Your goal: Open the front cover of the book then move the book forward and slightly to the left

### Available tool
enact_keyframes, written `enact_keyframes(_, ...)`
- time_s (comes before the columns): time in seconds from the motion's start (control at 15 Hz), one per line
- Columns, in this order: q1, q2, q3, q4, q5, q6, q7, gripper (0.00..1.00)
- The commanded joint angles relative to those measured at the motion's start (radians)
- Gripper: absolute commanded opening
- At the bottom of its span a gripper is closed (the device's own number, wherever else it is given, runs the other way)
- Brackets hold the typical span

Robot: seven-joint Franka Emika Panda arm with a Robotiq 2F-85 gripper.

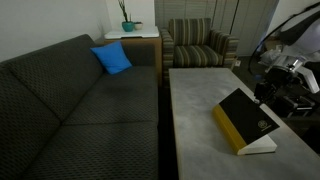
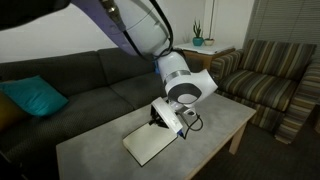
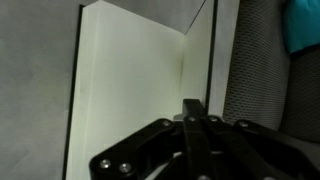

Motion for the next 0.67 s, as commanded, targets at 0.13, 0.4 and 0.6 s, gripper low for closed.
enact_keyframes(0.13,-0.012,-0.024,0.063,-0.018,0.008,-0.072,-0.054,0.0)
enact_keyframes(0.4,0.019,0.001,0.071,0.018,-0.008,-0.079,-0.04,0.0)
enact_keyframes(0.6,0.054,0.031,0.058,0.061,-0.022,-0.134,-0.005,0.0)
